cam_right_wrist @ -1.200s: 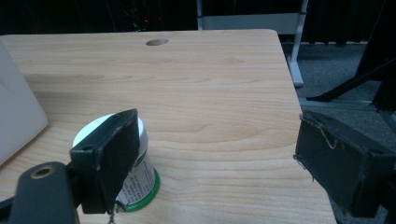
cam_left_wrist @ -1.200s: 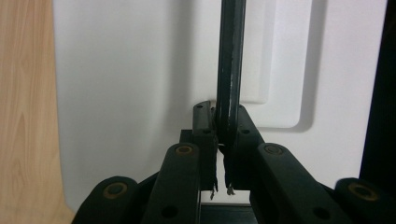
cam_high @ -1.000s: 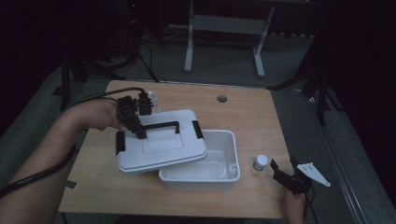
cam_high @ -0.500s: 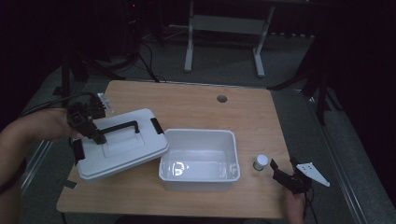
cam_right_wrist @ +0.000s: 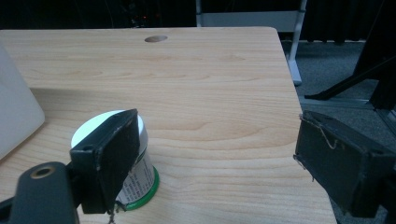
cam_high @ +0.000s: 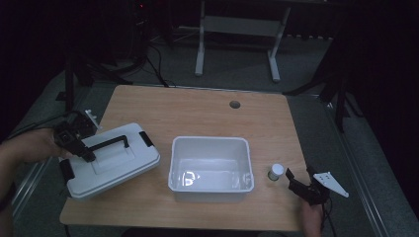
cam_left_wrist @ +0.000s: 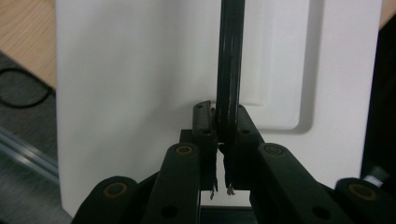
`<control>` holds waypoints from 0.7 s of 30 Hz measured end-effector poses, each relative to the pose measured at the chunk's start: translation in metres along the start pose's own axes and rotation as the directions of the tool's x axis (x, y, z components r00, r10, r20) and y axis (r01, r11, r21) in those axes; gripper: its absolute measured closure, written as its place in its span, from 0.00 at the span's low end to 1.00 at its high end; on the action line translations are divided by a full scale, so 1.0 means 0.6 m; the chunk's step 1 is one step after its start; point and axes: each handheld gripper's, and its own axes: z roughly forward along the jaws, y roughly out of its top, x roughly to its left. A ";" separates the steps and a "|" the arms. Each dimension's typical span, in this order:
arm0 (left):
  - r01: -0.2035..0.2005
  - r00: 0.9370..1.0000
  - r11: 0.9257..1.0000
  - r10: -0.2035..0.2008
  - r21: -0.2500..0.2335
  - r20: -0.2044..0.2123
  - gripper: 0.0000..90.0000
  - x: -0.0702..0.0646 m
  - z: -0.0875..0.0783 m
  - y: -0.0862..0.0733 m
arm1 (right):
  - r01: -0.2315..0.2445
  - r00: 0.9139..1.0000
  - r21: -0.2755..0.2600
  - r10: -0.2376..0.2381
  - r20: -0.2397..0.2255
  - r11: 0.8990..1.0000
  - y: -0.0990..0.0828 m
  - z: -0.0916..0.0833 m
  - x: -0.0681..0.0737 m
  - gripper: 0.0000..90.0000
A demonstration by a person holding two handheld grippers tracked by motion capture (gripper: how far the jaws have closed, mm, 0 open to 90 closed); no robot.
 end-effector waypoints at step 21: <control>0.142 0.989 0.988 -0.143 -0.054 -0.028 0.93 0.051 0.130 -0.010 | 0.002 1.000 -0.002 -0.002 0.001 1.000 0.000 -0.001 0.001 0.15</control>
